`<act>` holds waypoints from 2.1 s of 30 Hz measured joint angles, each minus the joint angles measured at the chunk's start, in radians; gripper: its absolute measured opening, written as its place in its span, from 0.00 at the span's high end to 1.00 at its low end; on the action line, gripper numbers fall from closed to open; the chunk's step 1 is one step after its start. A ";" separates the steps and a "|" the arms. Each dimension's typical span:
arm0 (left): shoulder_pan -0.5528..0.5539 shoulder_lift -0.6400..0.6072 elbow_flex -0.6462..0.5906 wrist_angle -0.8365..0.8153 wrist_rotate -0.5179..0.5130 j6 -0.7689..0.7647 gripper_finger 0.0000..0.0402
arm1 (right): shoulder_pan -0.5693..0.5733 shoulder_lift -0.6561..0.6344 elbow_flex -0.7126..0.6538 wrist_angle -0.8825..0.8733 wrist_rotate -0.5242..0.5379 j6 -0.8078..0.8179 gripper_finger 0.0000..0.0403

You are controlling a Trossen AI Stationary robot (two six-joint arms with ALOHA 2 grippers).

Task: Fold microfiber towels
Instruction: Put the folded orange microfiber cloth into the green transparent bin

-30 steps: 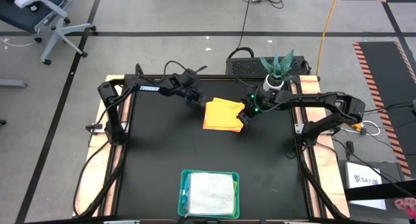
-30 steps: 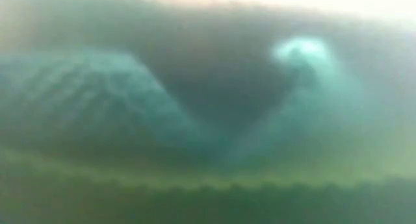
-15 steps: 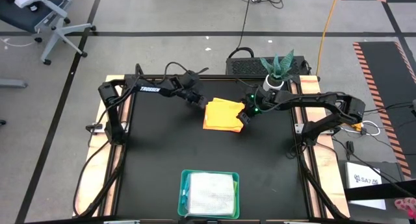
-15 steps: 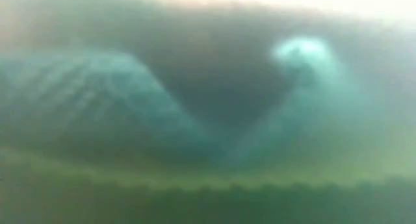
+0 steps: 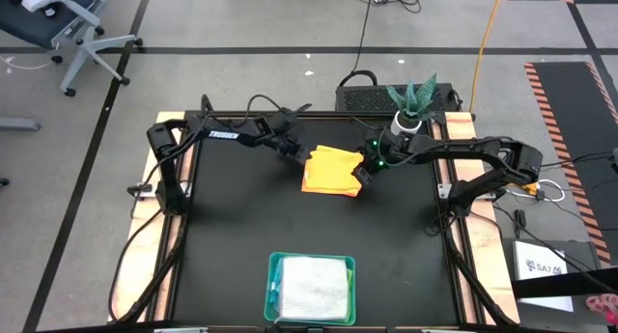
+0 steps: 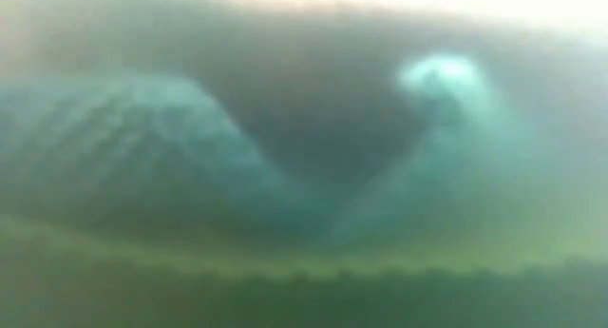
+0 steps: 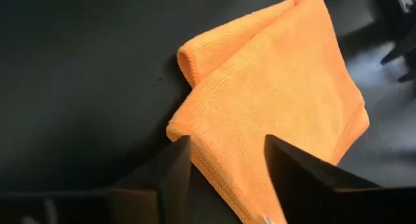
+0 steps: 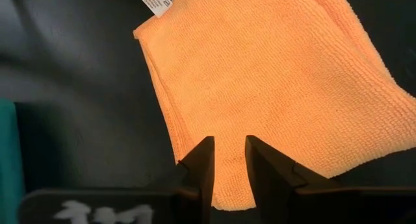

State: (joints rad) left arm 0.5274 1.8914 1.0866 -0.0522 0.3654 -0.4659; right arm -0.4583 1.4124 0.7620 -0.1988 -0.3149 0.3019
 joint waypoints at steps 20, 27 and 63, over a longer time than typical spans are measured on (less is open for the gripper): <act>0.018 0.039 0.002 -0.001 0.023 -0.142 0.36 | 0.000 0.000 0.000 0.003 -0.001 -0.007 0.82; -0.019 0.086 0.004 0.067 0.014 -0.174 0.36 | 0.000 0.000 0.001 0.007 -0.002 -0.002 0.82; 0.014 0.078 0.003 0.289 -0.088 -0.242 0.97 | 0.000 0.000 0.001 -0.011 -0.002 -0.026 0.82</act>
State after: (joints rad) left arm 0.5419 1.9694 1.0893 0.2371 0.2775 -0.7083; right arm -0.4583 1.4123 0.7628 -0.2095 -0.3167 0.2763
